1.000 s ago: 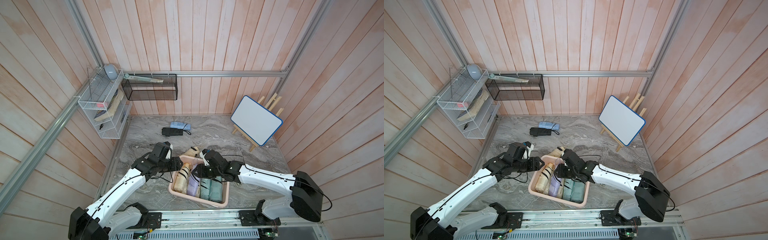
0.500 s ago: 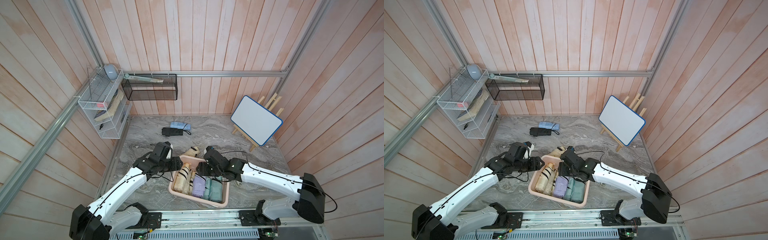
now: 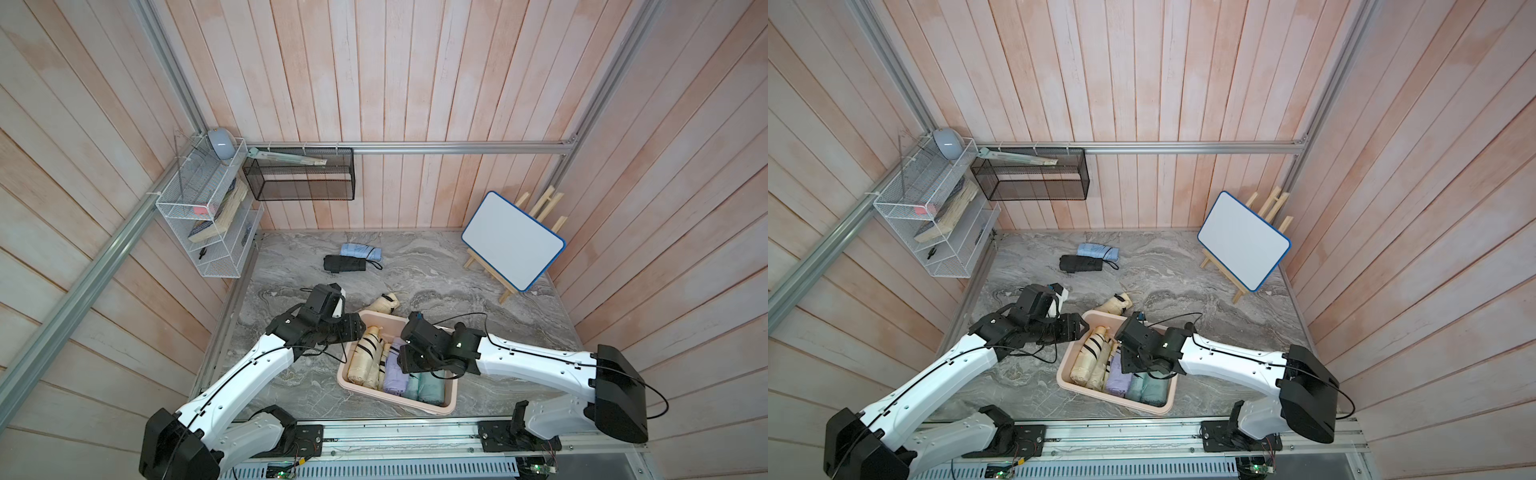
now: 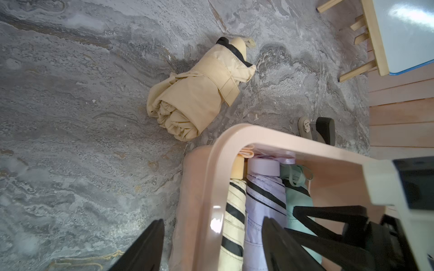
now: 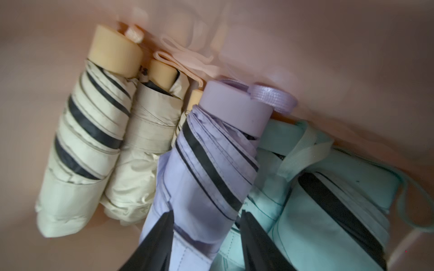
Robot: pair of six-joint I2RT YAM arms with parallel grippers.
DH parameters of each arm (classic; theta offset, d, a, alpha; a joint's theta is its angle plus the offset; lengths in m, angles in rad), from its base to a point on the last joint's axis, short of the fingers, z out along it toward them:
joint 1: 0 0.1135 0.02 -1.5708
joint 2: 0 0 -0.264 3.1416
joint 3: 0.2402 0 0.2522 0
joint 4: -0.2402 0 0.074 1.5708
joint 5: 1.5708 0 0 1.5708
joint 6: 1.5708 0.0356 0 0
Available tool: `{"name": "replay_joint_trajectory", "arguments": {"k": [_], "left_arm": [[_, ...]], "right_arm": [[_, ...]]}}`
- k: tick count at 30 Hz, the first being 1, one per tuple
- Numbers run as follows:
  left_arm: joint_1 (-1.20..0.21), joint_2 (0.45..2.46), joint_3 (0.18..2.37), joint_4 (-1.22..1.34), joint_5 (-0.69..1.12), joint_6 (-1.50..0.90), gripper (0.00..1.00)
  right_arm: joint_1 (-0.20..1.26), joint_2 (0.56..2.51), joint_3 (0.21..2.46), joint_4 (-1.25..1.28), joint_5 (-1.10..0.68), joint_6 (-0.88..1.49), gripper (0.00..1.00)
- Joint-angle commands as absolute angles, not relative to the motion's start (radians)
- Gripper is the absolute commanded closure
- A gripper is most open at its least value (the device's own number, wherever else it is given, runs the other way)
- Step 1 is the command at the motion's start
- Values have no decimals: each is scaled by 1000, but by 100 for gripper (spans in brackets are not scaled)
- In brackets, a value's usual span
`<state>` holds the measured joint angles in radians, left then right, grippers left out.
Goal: Put the umbrella into the storage box
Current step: Place the umbrella in the storage box, then move the storage box to the center of the board.
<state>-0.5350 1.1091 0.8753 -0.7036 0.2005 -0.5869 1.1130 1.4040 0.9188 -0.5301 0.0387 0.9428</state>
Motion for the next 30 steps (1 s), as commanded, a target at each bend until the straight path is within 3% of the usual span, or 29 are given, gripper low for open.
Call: {"name": "replay_joint_trajectory", "arguments": {"k": [1, 11, 17, 21, 30], "left_arm": [[-528, 1121, 911, -707, 193, -565, 30], [-529, 1153, 927, -738, 178, -536, 39], [-529, 1162, 930, -765, 139, -508, 48], [-529, 1182, 937, -779, 122, -472, 59], [-523, 1216, 968, -811, 25, -384, 69]], "right_arm": [[1119, 1437, 902, -480, 7, 954, 49], [1121, 1509, 931, -316, -69, 890, 51], [1119, 1508, 942, -355, -44, 886, 44], [1118, 1447, 953, -400, 12, 882, 36], [1000, 1221, 963, -382, 21, 768, 32]]}}
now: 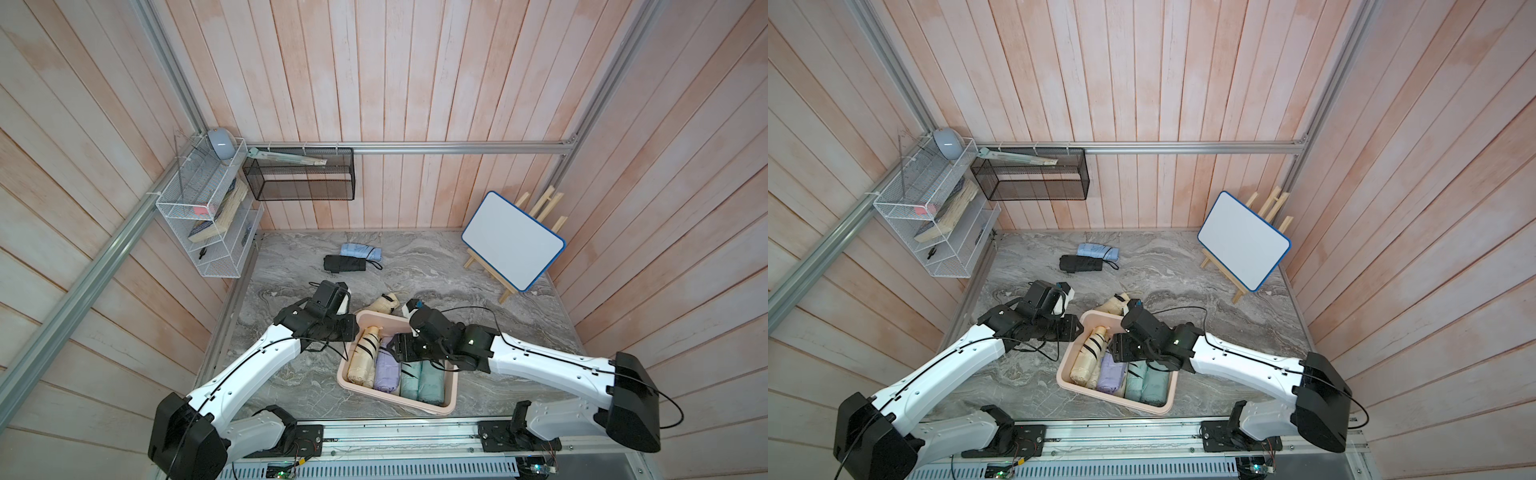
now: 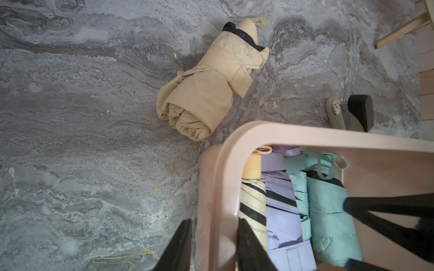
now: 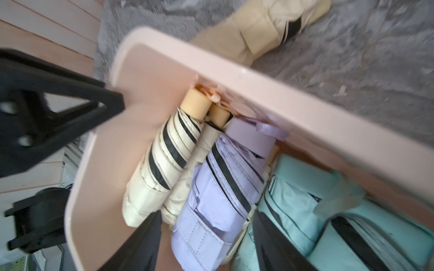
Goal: Put the umbrella into the storage box
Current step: Pick up the umbrella from the center of the board.
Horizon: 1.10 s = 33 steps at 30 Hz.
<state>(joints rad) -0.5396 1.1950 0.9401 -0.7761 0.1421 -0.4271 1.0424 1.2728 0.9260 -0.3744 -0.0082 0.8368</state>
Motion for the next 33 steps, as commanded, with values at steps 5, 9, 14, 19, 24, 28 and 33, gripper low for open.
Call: {"name": "replay_joint_trajectory", "arguments": {"k": [5, 9, 14, 19, 24, 28, 33], "left_arm": [[-520, 1236, 998, -839, -50, -335, 78], [-474, 1232, 1012, -844, -74, -287, 81], [-374, 1215, 1014, -834, -37, -206, 86], [-276, 1213, 1016, -831, -42, -127, 87], [-140, 1217, 1013, -819, -84, -13, 90], [-31, 1219, 1007, -786, -96, 79, 91], [12, 1243, 1009, -756, -151, 147, 86]], "right_arm": [[857, 1136, 998, -396, 21, 707, 32], [748, 1108, 999, -387, 19, 668, 32], [656, 1151, 999, -354, -19, 640, 32], [617, 1245, 1022, -326, -45, 642, 32], [593, 1311, 1037, -288, -70, 645, 32], [573, 1358, 1049, -268, -98, 634, 32], [562, 1427, 1065, -253, -120, 612, 32]]}}
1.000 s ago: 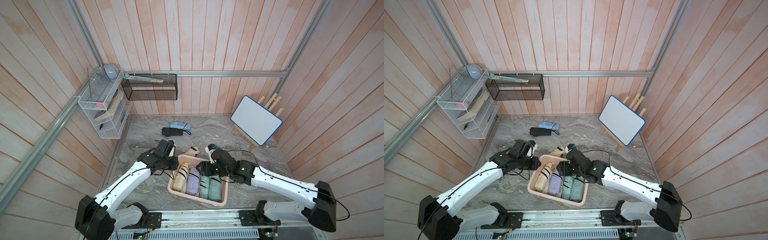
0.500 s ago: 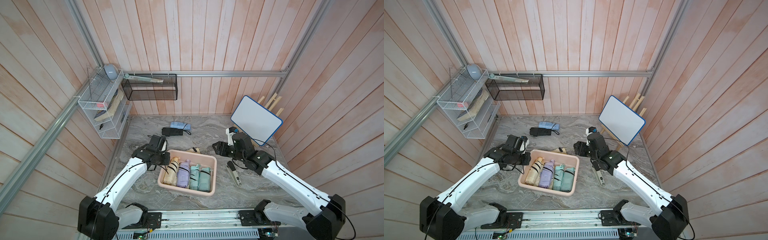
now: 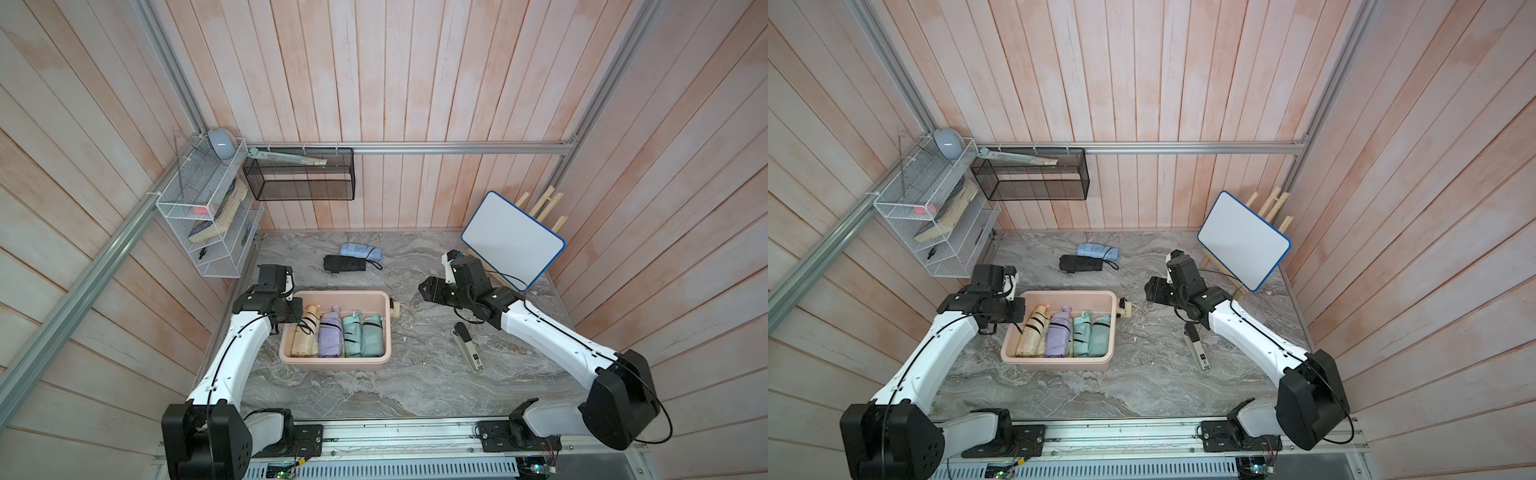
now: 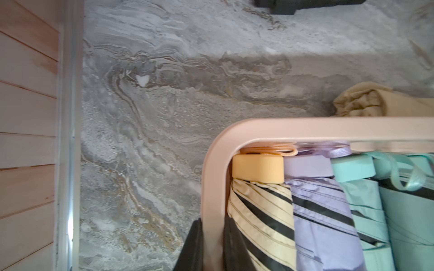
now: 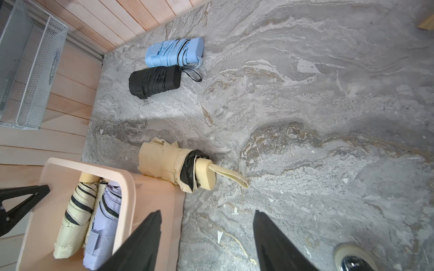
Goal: Put the umbrella into the storage box
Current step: Pick up the umbrella from the center of the board.
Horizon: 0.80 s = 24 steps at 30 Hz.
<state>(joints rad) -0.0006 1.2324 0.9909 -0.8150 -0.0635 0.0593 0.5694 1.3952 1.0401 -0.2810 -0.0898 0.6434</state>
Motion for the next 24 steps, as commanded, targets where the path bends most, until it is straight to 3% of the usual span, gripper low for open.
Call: {"name": "replay_joint_trajectory", "arguments": {"k": [1, 8, 11, 17, 24], "left_arm": [[17, 1244, 1011, -752, -152, 149, 84], [24, 1197, 1063, -730, -78, 81, 46], [23, 1158, 1081, -714, -25, 24, 38], [24, 1091, 1095, -649, 142, -154, 33], [23, 998, 1025, -492, 289, -296, 32]], "right_arm": [[563, 1441, 1065, -246, -124, 601, 32], [561, 1548, 1062, -139, -156, 276, 30], [560, 1579, 1072, -92, -227, 104, 28], [537, 1683, 1089, -25, -454, 99, 27], [520, 1775, 1076, 45, -560, 98, 23]]}}
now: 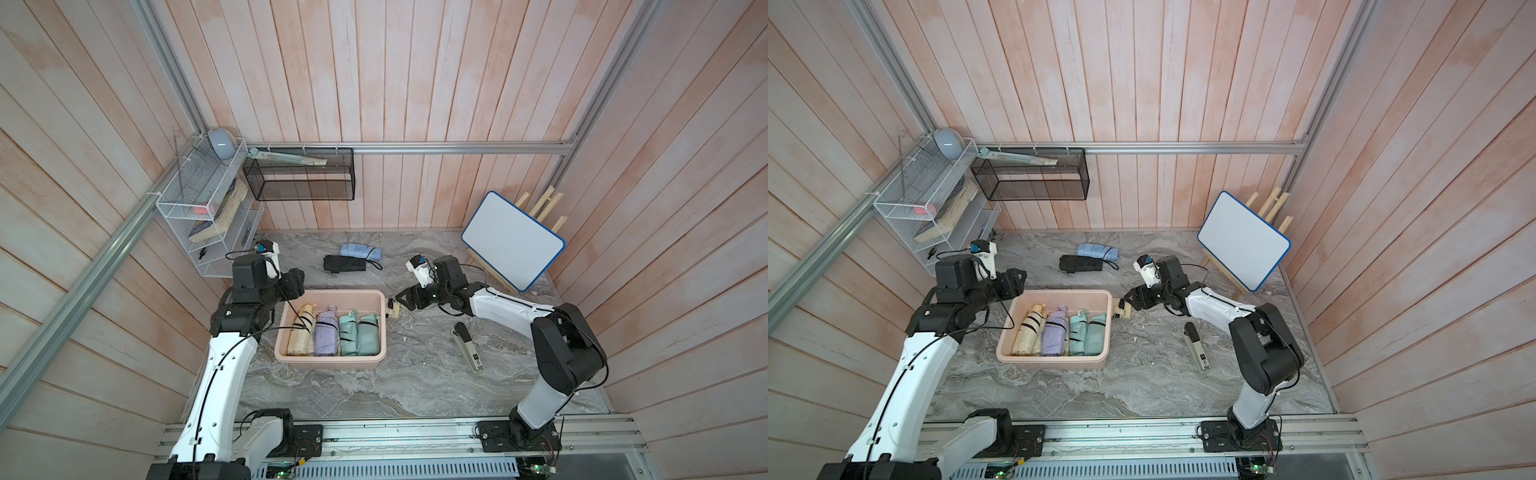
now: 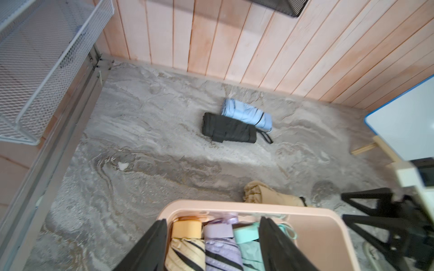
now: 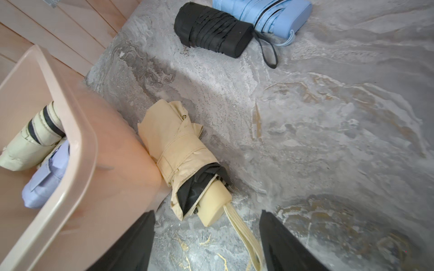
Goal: Put the umbrella into the storage box
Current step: Pick up the umbrella from the center of the board.
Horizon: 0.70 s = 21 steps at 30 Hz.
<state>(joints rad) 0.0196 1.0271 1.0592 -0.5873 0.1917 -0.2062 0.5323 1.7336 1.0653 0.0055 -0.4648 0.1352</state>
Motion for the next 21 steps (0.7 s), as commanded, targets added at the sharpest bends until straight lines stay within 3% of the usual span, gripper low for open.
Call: {"name": "replay_joint_trajectory", "arguments": {"k": [1, 2, 3, 6, 21], "left_arm": [[24, 989, 1018, -475, 299, -305, 31], [23, 982, 1009, -460, 307, -311, 31], [23, 975, 1002, -447, 315, -316, 30], [23, 965, 995, -423, 331, -322, 29], [23, 959, 991, -390, 323, -300, 30]], "right_arm": [[520, 1795, 1093, 33, -573, 83, 22], [520, 1818, 1111, 17, -581, 65, 22], [519, 1839, 1129, 3, -587, 46, 13], [520, 1901, 1185, -44, -611, -5, 9], [528, 2074, 1327, -138, -710, -72, 11]]}}
